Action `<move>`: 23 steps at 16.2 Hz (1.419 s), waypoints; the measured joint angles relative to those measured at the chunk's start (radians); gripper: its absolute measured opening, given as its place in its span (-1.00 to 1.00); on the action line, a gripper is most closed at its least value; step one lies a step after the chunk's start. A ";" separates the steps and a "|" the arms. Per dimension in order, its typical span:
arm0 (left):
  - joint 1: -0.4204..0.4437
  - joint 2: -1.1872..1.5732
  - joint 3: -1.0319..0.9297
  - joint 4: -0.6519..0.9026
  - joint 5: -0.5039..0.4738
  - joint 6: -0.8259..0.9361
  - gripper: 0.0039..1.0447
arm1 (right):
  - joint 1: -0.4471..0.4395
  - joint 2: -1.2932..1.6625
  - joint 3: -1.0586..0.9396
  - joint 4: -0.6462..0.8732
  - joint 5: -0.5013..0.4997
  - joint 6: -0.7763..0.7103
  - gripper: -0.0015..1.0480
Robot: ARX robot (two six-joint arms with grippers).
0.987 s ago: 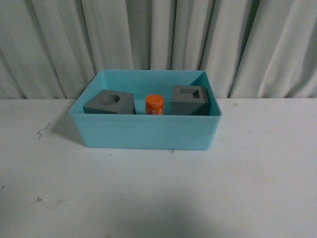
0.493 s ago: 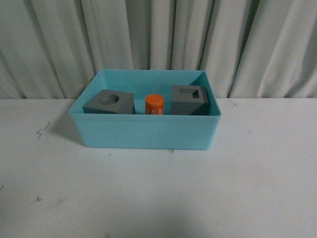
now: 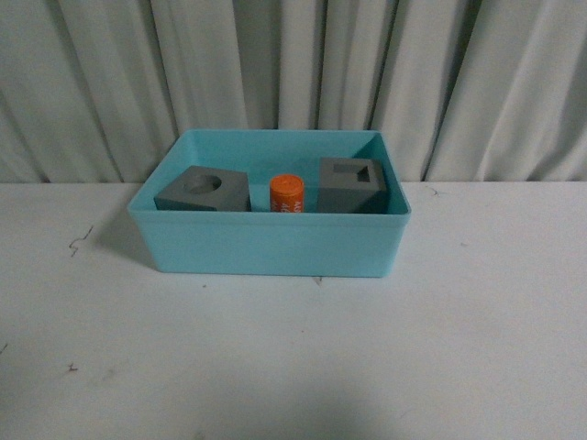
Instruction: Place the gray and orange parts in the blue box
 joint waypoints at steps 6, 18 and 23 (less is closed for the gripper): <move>0.000 0.000 0.000 0.000 0.000 0.000 0.88 | 0.000 0.000 0.000 0.000 0.000 0.000 0.46; 0.000 0.000 0.000 0.000 0.000 0.000 0.88 | 0.000 0.000 0.000 0.000 0.000 0.000 0.87; 0.000 0.000 0.000 0.000 0.000 0.000 0.88 | 0.000 0.000 0.000 0.000 0.000 0.000 0.87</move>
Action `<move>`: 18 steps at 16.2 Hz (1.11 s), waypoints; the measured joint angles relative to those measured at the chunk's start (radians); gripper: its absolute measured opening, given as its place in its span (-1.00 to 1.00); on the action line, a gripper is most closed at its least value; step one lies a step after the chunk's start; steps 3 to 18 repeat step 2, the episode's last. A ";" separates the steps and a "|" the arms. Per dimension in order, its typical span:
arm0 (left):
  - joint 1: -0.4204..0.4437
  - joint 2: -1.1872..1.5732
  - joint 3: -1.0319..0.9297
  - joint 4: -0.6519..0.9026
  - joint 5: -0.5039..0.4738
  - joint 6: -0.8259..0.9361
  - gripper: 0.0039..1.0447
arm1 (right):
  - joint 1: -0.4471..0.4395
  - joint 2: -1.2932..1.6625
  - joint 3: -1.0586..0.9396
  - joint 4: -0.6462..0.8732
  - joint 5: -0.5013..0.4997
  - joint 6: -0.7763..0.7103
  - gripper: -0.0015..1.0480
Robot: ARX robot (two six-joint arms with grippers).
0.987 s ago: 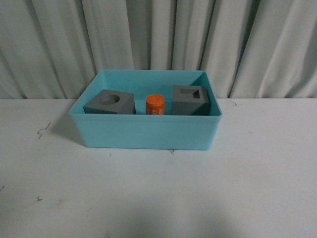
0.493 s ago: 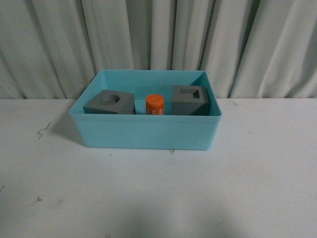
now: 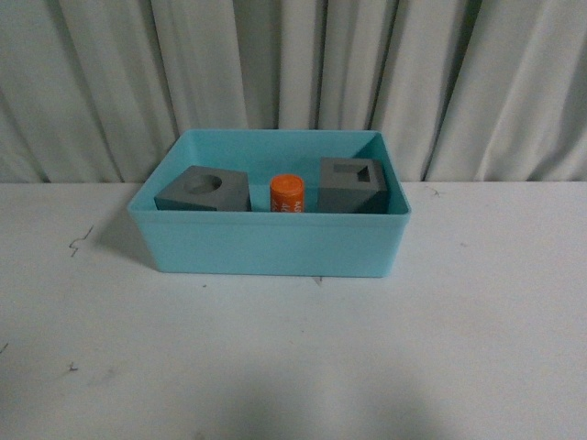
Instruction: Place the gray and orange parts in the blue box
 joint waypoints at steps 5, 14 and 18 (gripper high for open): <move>0.000 0.000 0.000 0.000 0.000 0.000 0.88 | 0.000 0.000 0.000 0.000 0.000 0.000 0.87; 0.000 0.000 0.000 0.000 0.000 0.000 0.88 | 0.000 0.000 0.000 0.000 0.000 0.000 0.87; 0.000 0.000 0.000 0.000 0.000 0.000 0.88 | 0.000 0.000 0.000 0.000 0.000 0.000 0.87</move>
